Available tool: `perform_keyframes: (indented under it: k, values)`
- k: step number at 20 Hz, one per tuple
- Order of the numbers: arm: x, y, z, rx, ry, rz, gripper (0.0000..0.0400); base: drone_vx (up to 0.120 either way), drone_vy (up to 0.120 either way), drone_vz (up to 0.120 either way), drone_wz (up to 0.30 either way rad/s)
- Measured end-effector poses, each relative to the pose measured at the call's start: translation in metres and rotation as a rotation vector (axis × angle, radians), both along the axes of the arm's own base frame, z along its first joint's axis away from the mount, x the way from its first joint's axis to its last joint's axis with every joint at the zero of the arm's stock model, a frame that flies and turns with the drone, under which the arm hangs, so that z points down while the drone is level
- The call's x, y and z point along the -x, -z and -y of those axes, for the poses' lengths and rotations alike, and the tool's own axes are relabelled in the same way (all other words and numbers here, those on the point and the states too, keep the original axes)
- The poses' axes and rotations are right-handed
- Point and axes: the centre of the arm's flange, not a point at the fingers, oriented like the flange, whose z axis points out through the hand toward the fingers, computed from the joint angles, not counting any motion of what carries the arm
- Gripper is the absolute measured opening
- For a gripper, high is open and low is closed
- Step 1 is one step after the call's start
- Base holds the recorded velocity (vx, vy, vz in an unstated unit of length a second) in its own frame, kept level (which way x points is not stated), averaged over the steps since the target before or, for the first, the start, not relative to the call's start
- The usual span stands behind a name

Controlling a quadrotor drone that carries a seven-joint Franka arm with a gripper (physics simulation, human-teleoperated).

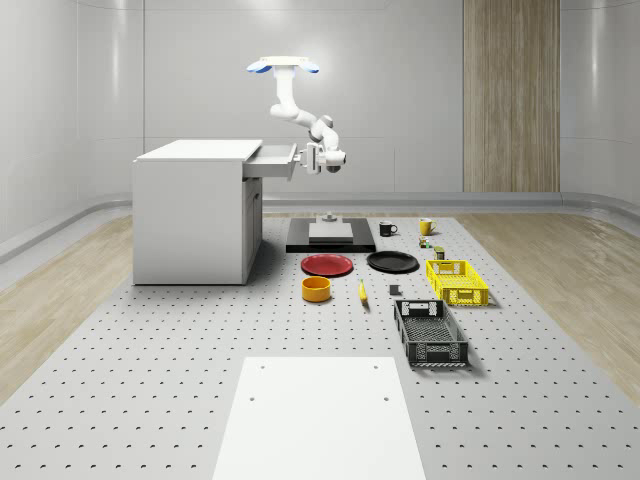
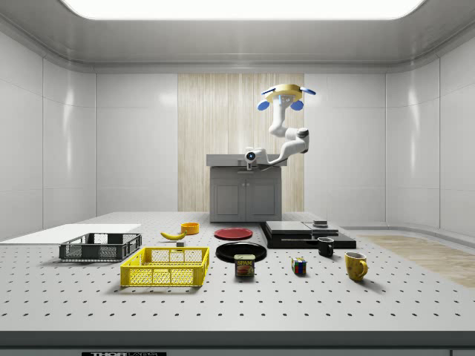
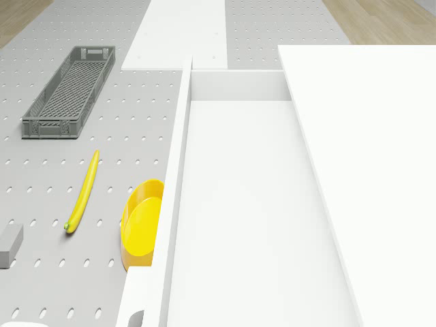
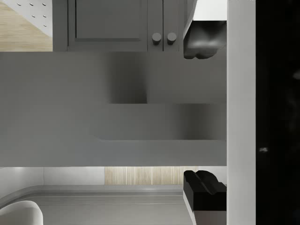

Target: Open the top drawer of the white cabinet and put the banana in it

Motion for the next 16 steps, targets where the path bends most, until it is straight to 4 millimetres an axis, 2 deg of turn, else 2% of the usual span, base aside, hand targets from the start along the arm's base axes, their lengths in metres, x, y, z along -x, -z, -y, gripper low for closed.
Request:
perform_keyframes:
  k: [5, 14, 16]
  values:
    - [-0.0003, 0.0, 0.0059, -0.002, -0.001, 0.002, 0.039, 0.0, 0.0, 0.0, 0.0]
    - [-0.0004, 0.0001, 0.0085, -0.003, -0.001, 0.0, 0.0398, 0.0, 0.0, 0.0, 0.0]
    - [-0.0004, 0.0001, 0.0087, -0.003, -0.001, 0.001, 0.0399, 0.0, 0.12, 0.0, 0.0]
